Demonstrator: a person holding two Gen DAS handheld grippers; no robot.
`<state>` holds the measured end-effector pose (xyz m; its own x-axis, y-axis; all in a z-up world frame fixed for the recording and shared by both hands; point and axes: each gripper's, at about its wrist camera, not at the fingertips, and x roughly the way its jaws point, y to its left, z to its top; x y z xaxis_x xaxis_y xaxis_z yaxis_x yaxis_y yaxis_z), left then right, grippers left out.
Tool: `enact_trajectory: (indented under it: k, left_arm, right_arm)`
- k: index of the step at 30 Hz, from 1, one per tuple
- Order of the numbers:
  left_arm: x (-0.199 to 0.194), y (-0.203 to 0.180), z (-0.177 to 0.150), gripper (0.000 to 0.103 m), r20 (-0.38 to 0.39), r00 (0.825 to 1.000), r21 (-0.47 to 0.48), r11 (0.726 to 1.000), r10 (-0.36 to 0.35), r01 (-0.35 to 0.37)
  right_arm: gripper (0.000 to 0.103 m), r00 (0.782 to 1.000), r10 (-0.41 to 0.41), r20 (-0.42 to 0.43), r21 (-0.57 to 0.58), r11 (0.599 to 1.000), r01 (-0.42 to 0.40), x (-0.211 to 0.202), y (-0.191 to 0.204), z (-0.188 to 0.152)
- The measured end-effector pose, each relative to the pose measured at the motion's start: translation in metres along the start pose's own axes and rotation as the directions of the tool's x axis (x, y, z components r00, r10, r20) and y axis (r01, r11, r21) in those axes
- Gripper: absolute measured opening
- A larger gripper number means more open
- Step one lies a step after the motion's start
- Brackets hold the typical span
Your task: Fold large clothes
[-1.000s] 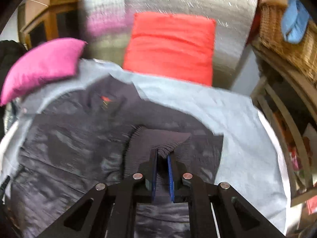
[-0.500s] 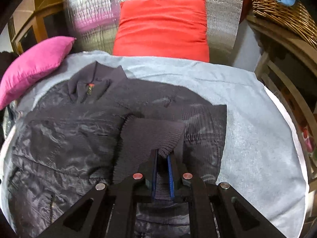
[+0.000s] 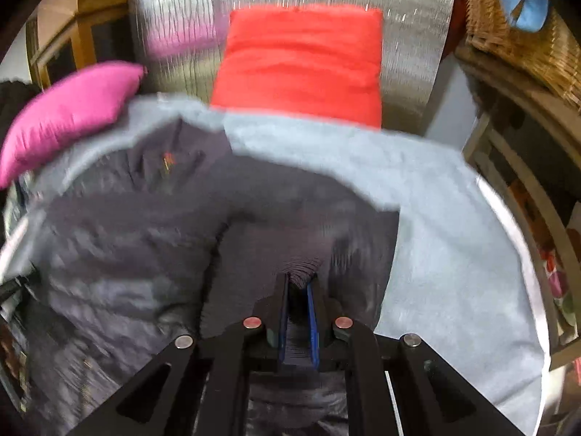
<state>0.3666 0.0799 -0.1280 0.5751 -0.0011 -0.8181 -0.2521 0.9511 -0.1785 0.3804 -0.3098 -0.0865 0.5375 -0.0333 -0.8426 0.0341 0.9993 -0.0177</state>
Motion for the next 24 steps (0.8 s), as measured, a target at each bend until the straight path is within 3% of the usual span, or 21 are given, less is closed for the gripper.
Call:
enact_trajectory:
  k: [4,8,9,10,11,12,15,17,19,22,23,24]
  left_arm:
    - [-0.03,0.007,0.009,0.071,0.093,0.995,-0.04,0.999,0.02,-0.016]
    - [-0.061,-0.004,0.017,0.086,0.252,0.967,-0.025,0.999,0.036,-0.031]
    - [-0.064,-0.014,0.017,0.087,0.269,0.963,-0.004,1.0,0.024,-0.024]
    - [-0.064,-0.023,0.018,0.087,0.277,0.961,0.02,1.0,0.012,-0.018]
    - [-0.061,-0.035,0.018,0.087,0.276,0.961,0.055,0.998,-0.005,-0.01]
    - [-0.057,-0.045,0.016,0.087,0.271,0.962,0.094,0.996,-0.02,-0.006]
    - [-0.037,-0.076,0.008,0.087,0.257,0.966,0.224,0.974,-0.017,-0.043]
    - [-0.016,-0.091,-0.004,0.087,0.241,0.97,0.293,0.95,0.032,-0.104]
    - [0.005,-0.094,-0.013,0.087,0.208,0.976,0.321,0.938,0.062,-0.128]
    - [0.008,-0.081,-0.018,0.094,0.236,0.971,0.278,0.954,0.043,-0.11]
    - [0.008,-0.078,-0.016,0.095,0.23,0.972,0.268,0.958,0.037,-0.1]
    - [0.008,-0.078,-0.016,0.096,0.227,0.973,0.265,0.96,0.034,-0.095]
  right_arm:
    - [0.012,0.998,0.056,0.008,0.051,0.997,-0.056,-0.001,-0.009,-0.005]
    - [0.024,0.996,0.092,0.017,0.104,0.99,-0.093,-0.014,-0.024,0.001]
    - [0.036,0.996,0.088,0.034,0.135,0.987,-0.092,-0.021,-0.031,0.004]
    - [0.064,0.995,0.082,0.051,0.161,0.983,-0.089,-0.026,-0.035,0.005]
    - [0.077,0.993,0.076,0.087,0.191,0.977,-0.092,-0.033,-0.04,0.006]
    - [0.081,0.99,0.074,0.121,0.207,0.973,-0.098,-0.04,-0.041,0.009]
    - [0.081,0.972,0.129,0.194,0.184,0.969,-0.165,-0.053,-0.027,0.022]
    - [0.081,0.954,0.202,0.222,0.136,0.962,-0.236,-0.056,-0.006,0.031]
    - [0.081,0.922,0.322,0.214,0.095,0.933,-0.348,-0.049,0.017,0.039]
    - [0.081,0.877,0.455,0.153,0.103,0.876,-0.472,-0.02,0.04,0.045]
    - [0.081,0.879,0.459,0.125,0.12,0.873,-0.473,-0.007,0.044,0.044]
    - [0.08,0.9,0.429,0.076,0.159,0.886,-0.435,0.014,0.043,0.043]
